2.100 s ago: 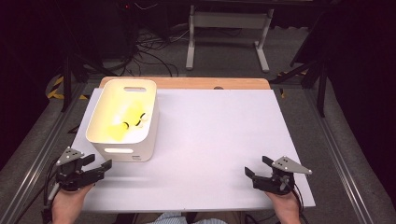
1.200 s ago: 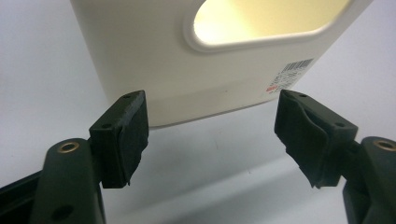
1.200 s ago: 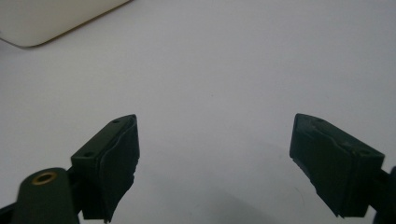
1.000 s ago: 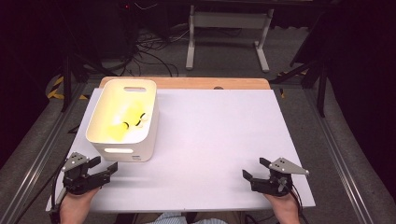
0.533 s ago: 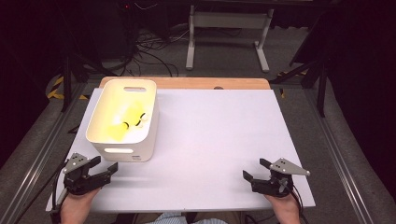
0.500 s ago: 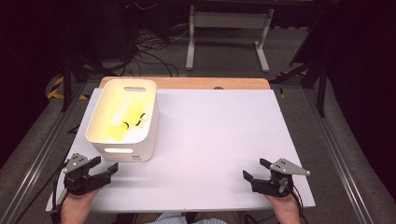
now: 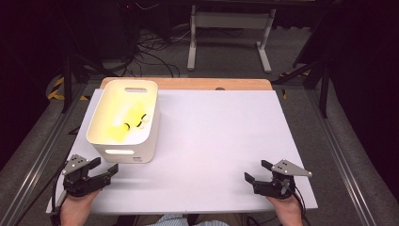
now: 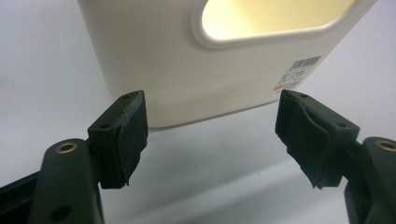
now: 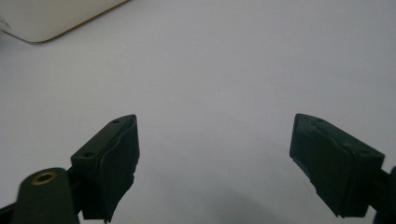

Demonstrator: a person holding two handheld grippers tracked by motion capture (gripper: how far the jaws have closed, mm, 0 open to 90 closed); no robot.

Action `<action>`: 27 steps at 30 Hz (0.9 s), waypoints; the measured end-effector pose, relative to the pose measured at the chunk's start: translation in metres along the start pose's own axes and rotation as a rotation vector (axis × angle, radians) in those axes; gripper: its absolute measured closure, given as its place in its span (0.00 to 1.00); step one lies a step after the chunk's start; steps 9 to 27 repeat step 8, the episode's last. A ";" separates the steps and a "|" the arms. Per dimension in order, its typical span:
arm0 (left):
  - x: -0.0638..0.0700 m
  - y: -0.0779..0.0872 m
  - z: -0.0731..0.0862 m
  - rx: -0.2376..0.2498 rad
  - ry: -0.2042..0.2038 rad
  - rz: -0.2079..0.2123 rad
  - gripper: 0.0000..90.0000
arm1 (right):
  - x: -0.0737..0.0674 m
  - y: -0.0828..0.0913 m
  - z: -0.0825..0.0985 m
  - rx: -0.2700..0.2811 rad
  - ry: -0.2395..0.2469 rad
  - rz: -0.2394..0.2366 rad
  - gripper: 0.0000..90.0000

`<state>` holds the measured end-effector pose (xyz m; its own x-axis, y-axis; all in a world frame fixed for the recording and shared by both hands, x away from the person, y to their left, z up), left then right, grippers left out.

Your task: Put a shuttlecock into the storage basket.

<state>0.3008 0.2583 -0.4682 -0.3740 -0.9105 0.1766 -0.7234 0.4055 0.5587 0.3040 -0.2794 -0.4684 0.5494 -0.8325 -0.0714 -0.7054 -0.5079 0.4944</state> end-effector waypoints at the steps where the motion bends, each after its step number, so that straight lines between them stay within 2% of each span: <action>1: 0.000 0.000 0.000 -0.001 0.002 -0.001 0.29 | 0.000 0.000 0.000 0.000 -0.002 0.000 0.19; 5: 0.000 -0.001 0.000 -0.004 0.003 0.001 0.29 | 0.001 0.001 0.000 0.003 -0.004 -0.001 0.19; 8: 0.001 -0.002 -0.001 -0.013 -0.015 0.002 0.29 | 0.001 0.000 0.000 0.002 -0.004 -0.004 0.19; 27: 0.001 -0.002 -0.001 -0.013 -0.015 0.002 0.29 | 0.001 0.000 0.000 0.002 -0.004 -0.004 0.19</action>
Point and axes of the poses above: each handheld gripper's, and its own axes: y roughly backward along the jaws, z roughly out of its underside, x roughly to its right, the point moved 3 cm from there along -y, roughly forward along the jaws
